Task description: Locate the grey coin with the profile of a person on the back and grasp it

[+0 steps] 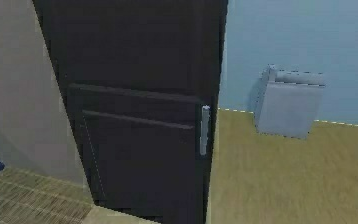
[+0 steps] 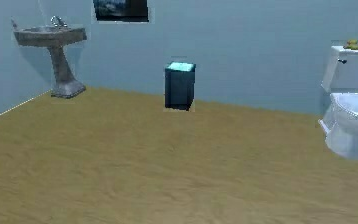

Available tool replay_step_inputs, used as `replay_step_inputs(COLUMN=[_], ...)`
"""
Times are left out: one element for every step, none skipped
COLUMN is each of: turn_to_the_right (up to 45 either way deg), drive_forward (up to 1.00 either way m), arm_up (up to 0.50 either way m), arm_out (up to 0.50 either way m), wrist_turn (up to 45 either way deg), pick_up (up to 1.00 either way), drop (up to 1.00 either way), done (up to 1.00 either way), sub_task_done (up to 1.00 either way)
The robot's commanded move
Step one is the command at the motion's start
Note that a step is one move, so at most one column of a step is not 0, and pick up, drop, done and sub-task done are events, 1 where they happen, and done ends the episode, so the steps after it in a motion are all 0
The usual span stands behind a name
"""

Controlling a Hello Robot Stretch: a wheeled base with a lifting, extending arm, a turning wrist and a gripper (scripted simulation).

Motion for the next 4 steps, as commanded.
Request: replay_step_inputs(turn_to_the_right=[-45.0,-6.0,0.0,-45.0], drive_forward=[0.0,0.0,0.8,0.0], arm_up=[0.0,0.0,0.0,0.0], arm_out=[0.0,0.0,0.0,0.0], wrist_turn=[0.0,0.0,0.0,0.0], pick_up=[0.0,0.0,0.0,0.0], drop=[0.0,0.0,0.0,0.0], done=[0.0,0.0,0.0,0.0], sub_task_done=[0.0,0.0,0.0,0.0])
